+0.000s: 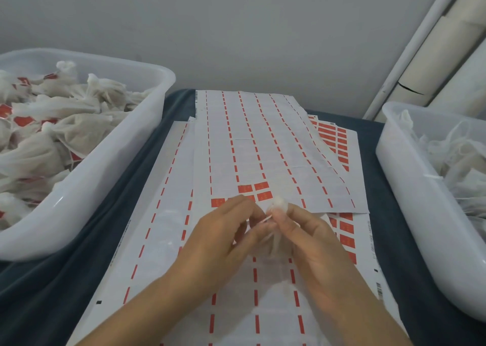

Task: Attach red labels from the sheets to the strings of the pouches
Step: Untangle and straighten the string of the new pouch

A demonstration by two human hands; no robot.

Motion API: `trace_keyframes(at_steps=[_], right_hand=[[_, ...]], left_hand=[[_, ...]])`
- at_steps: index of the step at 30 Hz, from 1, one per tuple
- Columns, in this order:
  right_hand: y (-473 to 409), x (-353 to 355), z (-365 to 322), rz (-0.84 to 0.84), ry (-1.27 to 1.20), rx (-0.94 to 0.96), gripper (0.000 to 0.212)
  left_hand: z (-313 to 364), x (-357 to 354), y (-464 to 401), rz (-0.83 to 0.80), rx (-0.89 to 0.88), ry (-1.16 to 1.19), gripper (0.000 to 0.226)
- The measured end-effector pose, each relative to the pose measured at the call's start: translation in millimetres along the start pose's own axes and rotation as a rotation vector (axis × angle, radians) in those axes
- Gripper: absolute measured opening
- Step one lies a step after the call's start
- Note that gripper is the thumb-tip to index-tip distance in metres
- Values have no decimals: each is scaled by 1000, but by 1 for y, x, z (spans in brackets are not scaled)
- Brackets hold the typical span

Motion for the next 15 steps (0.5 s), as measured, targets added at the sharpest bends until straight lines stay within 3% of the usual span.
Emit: trace_keyframes(at_steps=[3,8,15], right_hand=[[-1,-1,-1,-21,-35,8,39],[-1,-6,4,-63,-88,-44,34],[-2,-10,4,-114,-50,-27,37]], left_hand=[[-1,6,-4,27,2,168,19],[-29,9,-5,6,303,762,29],[-37,13,-8,103,335,1108,24]])
Point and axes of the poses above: each hand's wrist, its own y-axis away from the middle knuckle, its own x-axis out of the back of the hand, z = x × y, the point moved 9 cm from there along -y, towards the middle knuckle, and after that the axes turned 9 degrees about -y, right-handed, at the moved point
